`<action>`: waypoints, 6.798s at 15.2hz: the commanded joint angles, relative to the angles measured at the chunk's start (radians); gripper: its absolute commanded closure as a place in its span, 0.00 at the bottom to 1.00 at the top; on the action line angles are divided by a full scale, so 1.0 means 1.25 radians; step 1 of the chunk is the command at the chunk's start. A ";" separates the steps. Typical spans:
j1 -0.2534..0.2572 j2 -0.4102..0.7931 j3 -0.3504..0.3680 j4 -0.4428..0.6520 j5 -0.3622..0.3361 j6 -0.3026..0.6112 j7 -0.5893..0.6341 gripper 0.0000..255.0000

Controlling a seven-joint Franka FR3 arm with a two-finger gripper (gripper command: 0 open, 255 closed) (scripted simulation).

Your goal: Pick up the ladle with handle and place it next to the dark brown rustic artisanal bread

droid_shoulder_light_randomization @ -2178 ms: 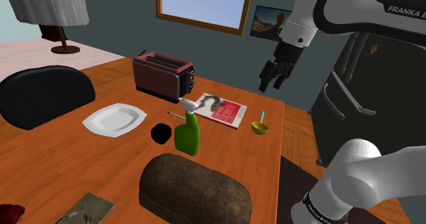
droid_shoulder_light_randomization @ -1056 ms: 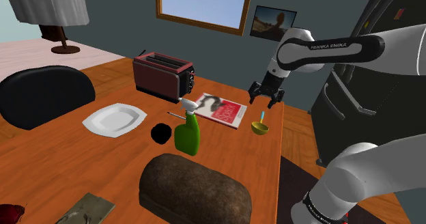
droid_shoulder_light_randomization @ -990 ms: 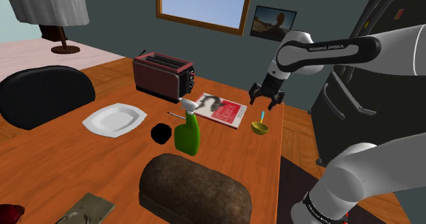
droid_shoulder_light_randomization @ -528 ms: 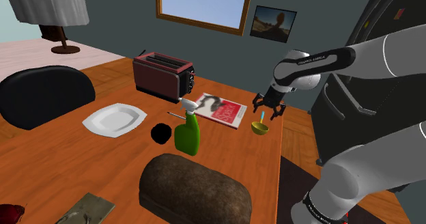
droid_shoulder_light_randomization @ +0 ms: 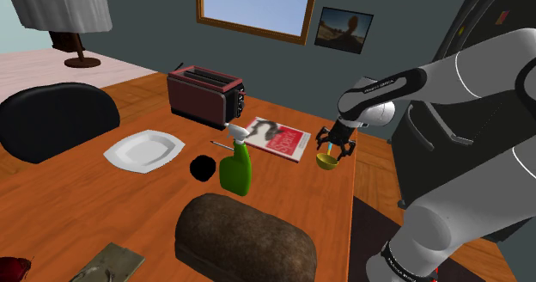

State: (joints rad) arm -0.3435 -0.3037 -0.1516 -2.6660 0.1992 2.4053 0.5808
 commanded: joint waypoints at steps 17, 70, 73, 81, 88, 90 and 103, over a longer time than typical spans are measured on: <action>0.005 0.018 0.000 -0.004 0.009 0.022 -0.005 1.00; 0.008 -0.330 0.114 0.202 -0.027 -0.507 0.214 1.00; 0.026 -0.397 0.155 0.161 -0.002 -0.525 0.262 1.00; 0.089 -0.546 0.276 0.093 0.089 -0.579 0.402 1.00; 0.153 -0.629 0.397 0.084 0.188 -0.618 0.537 1.00; 0.170 -0.643 0.434 0.090 0.218 -0.627 0.576 1.00; 0.224 -0.641 0.681 0.219 0.395 -0.642 0.827 1.00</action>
State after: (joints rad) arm -0.0656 -1.1081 0.6704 -2.4045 0.6736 1.5978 1.5894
